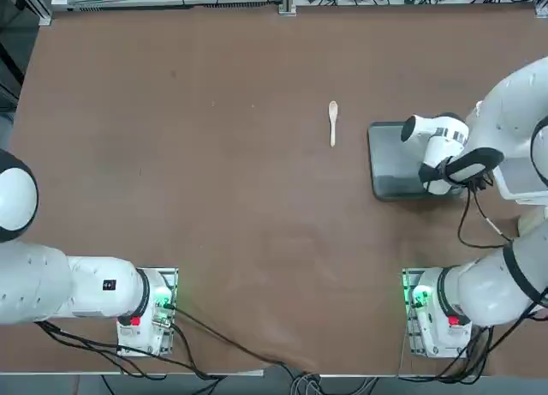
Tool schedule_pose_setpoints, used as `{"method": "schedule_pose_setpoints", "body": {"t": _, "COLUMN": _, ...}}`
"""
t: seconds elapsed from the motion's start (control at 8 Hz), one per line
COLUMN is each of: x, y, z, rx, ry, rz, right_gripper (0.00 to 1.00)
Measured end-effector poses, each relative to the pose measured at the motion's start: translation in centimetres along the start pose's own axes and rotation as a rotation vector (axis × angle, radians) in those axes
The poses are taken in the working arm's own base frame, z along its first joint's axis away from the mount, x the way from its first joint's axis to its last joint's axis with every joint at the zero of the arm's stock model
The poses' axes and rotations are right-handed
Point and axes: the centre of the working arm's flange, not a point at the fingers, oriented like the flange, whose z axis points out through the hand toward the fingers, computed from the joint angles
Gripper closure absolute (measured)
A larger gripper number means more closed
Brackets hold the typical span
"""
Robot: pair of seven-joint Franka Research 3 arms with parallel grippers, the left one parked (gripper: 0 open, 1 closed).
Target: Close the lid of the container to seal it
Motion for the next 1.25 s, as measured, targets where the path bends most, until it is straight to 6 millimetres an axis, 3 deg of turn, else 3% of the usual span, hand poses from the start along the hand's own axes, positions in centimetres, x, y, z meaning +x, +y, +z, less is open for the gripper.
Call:
{"method": "schedule_pose_setpoints", "body": {"t": 0.25, "x": 0.4, "y": 0.8, "z": 1.7, "rx": -0.015, "ry": -0.009, "rz": 0.003, "right_gripper": 0.91}}
{"method": "schedule_pose_setpoints", "body": {"t": 0.5, "x": 0.3, "y": 0.7, "z": 2.3, "rx": -0.026, "ry": -0.004, "rz": -0.004, "right_gripper": 0.96}}
{"method": "schedule_pose_setpoints", "body": {"t": 1.25, "x": -1.7, "y": -2.7, "z": 5.4, "rx": -0.113, "ry": 0.031, "rz": 0.039, "right_gripper": 0.98}}
